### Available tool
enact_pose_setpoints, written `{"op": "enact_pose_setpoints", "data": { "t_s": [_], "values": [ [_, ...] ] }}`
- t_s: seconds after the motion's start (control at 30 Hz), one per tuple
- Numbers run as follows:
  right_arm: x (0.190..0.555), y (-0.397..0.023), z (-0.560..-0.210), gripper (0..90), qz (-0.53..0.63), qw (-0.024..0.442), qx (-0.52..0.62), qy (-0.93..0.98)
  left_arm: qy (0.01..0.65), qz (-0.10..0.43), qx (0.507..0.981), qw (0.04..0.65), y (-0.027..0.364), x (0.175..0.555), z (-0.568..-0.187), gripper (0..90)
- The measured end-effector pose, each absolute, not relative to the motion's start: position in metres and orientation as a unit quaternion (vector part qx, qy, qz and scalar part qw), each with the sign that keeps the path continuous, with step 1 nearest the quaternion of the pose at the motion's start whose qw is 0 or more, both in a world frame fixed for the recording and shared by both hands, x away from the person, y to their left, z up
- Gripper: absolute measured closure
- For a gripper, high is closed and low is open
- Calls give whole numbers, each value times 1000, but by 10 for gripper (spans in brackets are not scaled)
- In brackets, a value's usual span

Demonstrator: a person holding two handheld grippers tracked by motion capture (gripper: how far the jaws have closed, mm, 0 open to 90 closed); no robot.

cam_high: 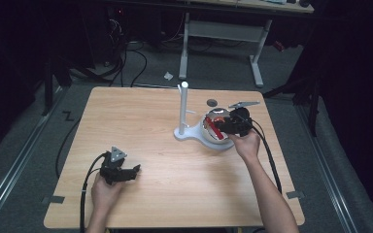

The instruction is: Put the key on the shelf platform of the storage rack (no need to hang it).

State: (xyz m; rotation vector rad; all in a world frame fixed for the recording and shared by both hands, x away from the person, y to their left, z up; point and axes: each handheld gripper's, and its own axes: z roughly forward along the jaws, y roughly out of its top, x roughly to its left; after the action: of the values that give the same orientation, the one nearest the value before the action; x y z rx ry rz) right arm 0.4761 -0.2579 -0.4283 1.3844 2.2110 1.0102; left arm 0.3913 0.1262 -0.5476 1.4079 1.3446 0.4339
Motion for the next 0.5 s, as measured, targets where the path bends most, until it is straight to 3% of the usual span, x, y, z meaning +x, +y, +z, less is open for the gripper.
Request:
{"op": "enact_pose_setpoints", "data": {
  "t_s": [0.5],
  "values": [
    [486, -254, -445, 469, 317, 182, 501, 784, 566, 183, 593, 542, 126, 391, -548, 217]
  ]
}}
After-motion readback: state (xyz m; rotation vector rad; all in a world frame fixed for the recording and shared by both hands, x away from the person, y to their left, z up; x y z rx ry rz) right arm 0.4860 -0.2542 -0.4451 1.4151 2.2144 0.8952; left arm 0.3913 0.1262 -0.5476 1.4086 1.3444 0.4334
